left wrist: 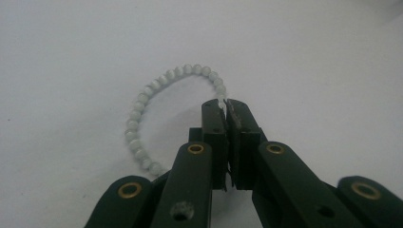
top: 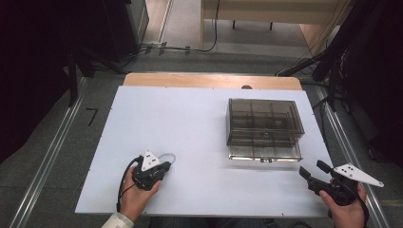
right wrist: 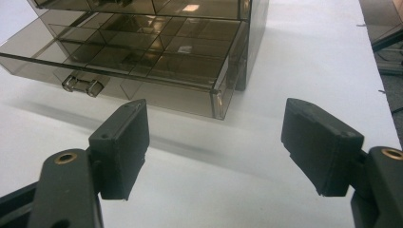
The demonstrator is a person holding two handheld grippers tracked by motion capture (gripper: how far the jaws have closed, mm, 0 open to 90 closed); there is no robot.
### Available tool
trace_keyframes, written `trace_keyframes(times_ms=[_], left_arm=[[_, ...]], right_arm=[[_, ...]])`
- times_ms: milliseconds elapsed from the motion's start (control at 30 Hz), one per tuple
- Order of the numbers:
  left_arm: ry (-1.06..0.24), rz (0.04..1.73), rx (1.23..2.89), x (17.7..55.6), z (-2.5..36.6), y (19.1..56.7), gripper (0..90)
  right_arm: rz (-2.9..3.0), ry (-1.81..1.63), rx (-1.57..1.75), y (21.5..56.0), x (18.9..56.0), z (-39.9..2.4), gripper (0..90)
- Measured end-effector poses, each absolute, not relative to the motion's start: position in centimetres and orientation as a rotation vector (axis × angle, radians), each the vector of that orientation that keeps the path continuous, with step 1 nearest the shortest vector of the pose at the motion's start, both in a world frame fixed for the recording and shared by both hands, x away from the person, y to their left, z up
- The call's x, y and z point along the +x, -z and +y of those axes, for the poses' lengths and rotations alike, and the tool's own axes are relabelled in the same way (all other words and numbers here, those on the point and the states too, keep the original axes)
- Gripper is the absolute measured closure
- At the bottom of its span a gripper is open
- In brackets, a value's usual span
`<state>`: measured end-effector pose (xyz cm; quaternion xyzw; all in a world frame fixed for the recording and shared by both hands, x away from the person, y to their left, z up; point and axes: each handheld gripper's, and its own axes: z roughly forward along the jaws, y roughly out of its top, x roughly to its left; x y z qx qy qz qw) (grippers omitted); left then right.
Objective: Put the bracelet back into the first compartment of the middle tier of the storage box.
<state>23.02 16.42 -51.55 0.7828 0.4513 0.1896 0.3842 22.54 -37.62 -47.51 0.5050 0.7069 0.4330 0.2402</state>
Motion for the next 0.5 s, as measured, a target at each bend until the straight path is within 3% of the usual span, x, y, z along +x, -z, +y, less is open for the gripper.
trace_keyframes(times_ms=[500], left_arm=[[-0.442, 1.161, 1.945, 22.99, 16.88, 50.82, 88.1]], right_arm=[[1.936, -1.182, 1.381, 47.52, 22.49, -37.75, 22.8]])
